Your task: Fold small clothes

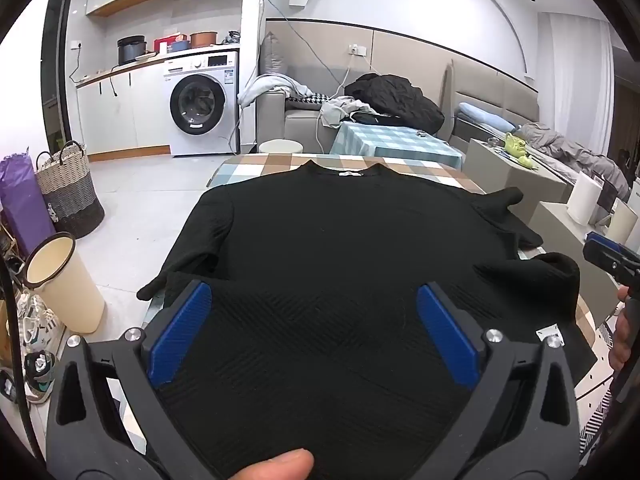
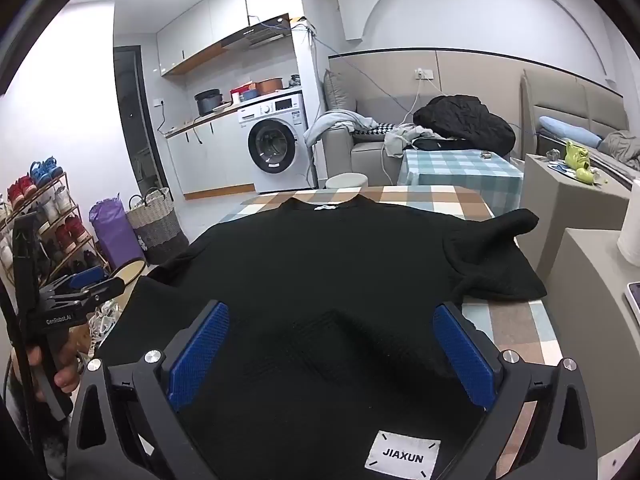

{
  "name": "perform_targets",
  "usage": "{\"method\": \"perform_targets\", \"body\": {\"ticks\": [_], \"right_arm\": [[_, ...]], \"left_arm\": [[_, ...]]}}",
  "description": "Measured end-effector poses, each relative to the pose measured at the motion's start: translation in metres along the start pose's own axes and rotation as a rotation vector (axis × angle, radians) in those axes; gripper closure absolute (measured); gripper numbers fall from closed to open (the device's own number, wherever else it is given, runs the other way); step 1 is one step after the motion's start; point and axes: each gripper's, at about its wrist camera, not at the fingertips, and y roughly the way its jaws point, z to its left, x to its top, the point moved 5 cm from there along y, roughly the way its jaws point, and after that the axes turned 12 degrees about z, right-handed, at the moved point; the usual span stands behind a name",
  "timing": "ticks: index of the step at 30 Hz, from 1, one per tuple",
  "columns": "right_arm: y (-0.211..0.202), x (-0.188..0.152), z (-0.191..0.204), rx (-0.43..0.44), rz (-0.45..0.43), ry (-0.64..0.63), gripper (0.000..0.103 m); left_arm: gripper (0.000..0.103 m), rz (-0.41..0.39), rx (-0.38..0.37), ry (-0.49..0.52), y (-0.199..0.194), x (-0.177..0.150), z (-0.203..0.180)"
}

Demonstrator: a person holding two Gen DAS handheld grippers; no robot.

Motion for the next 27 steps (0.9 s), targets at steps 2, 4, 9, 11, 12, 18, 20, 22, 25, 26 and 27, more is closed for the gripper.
{"method": "perform_targets", "body": {"ticks": [2,4,9,11,12,18,20,22,25,26,27], "right_arm": [[-0.001,0.0,0.002,0.009,-0.003,0.0,0.0],[-0.001,0.0,-0.004,0.02,0.002,0.031,0.0],[-0.002,0.0,-0.004,0.018,0.0,0.024,0.0],[-0.003,-0.001,-0.009,0.019,-0.002,0.022,0.0],[-0.004,-0.001,-0.013,0.019,-0.001,0.022,0.0],[-0.003,0.0,-0.003,0.005,0.009,0.025,0.0],[-0.002,-0.001,-0.004,0.004,0.009,0.026,0.0],[-0.002,-0.001,-0.004,0.007,0.011,0.025,0.0],[-0.003,0.0,-0.004,0.005,0.011,0.023,0.0],[-0.003,0.001,-0.003,0.005,0.011,0.021,0.0],[-0.004,0.001,-0.003,0.005,0.01,0.02,0.0]], "left_arm": [[0.001,0.0,-0.004,0.003,0.001,0.0,-0.001],[0.001,-0.003,-0.006,-0.006,0.0,0.0,0.0],[0.001,-0.008,-0.007,-0.005,-0.002,0.0,0.001],[0.001,-0.008,-0.003,-0.006,-0.005,0.001,0.001],[0.001,-0.011,-0.002,-0.007,-0.005,0.001,0.001],[0.001,-0.012,-0.001,-0.006,-0.005,0.001,0.001],[0.001,-0.014,-0.001,-0.004,-0.005,0.002,0.002],[0.001,-0.016,0.001,-0.003,-0.005,0.004,-0.003],[0.001,-0.025,0.0,-0.004,-0.016,0.004,-0.004],[0.001,-0.029,0.0,-0.004,-0.017,0.004,-0.004],[0.001,-0.03,0.001,-0.005,-0.018,0.004,-0.004]]}}
